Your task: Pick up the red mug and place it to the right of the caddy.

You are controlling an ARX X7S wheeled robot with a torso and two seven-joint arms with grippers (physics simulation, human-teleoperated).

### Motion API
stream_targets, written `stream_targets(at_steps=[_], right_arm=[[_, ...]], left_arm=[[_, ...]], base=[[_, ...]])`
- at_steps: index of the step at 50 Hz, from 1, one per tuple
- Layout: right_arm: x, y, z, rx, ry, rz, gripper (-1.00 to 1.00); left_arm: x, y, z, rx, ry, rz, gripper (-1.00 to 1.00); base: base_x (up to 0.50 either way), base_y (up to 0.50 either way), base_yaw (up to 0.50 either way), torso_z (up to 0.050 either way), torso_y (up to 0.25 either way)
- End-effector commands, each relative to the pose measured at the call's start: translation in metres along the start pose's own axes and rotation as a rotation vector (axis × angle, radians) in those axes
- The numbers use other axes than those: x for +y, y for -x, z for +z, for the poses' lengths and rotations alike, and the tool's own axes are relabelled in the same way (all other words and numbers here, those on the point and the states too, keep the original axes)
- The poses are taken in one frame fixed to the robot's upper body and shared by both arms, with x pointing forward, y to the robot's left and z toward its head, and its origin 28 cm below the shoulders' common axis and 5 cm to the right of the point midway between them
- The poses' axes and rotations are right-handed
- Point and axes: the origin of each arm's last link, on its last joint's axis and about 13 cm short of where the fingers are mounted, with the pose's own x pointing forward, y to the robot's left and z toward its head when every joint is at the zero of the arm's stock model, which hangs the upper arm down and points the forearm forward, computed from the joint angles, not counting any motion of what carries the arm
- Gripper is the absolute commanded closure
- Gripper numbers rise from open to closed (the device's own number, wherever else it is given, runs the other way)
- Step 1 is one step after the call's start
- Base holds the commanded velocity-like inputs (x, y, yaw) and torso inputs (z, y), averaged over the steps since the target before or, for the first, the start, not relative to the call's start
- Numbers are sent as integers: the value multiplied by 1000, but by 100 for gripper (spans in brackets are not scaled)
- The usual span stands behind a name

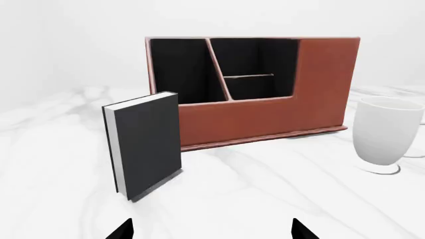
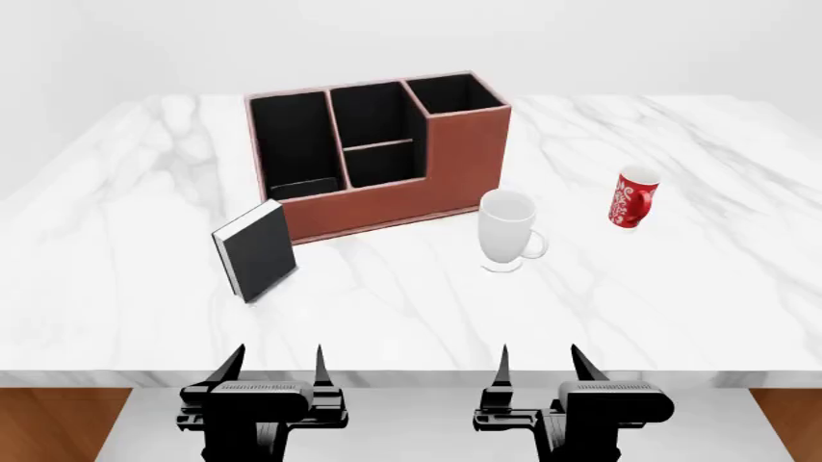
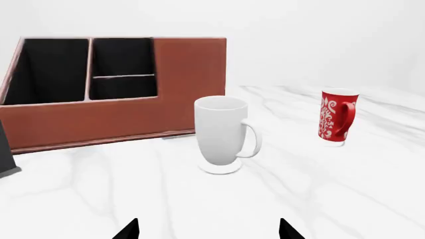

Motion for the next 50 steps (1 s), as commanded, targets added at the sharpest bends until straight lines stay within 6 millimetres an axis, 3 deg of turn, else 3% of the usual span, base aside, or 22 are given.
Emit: stream_targets(at_steps=[1,17,50], right_arm=[[1,0,0,21,-19,19,-100],[4,-1,-3,42,7,50,-100],[3,0,-4,39,-4,52,-100]], left_arm=[[0,0,2,-21,-10,15,-100],[-1,0,-1,-5,-13,-7,-100],[-1,1,1,-12,-21,-7,-100]], base=[[0,0,0,0,0],[0,-16,0,0,0],[0,-500,0,0,0]])
